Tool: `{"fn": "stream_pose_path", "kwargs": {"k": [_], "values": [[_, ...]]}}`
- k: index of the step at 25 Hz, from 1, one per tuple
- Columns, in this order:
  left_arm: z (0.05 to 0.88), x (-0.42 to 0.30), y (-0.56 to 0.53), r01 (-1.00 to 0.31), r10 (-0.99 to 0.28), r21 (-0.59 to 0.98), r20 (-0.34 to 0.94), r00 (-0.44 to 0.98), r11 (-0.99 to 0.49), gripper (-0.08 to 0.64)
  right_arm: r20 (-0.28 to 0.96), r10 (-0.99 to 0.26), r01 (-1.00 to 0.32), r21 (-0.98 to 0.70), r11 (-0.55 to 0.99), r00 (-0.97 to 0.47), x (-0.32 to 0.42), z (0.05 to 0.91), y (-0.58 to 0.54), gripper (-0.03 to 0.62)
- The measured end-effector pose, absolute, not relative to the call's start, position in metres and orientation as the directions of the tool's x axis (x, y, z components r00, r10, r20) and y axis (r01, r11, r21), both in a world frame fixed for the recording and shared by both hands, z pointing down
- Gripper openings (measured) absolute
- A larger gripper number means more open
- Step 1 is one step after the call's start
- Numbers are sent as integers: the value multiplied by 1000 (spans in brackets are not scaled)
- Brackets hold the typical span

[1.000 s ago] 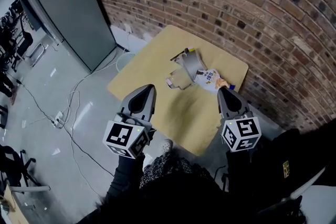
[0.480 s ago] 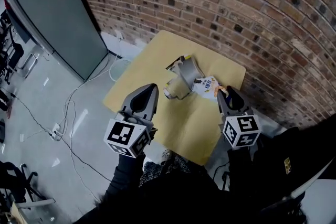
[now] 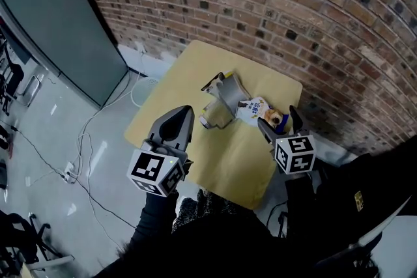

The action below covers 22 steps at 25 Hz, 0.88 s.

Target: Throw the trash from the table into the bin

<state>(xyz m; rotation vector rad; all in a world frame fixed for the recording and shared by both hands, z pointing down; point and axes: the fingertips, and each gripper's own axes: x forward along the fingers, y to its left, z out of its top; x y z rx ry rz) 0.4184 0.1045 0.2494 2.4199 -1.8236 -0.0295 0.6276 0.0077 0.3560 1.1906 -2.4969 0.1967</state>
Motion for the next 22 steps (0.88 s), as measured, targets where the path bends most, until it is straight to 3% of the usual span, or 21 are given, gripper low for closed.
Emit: {"fn": "stream_pose_path", "kwargs": {"k": [22], "values": [[260,417,79,-939,-939,110,72,335,-327,6,617,-628,-825,-63,561,-474,638,465,-48,451]]}}
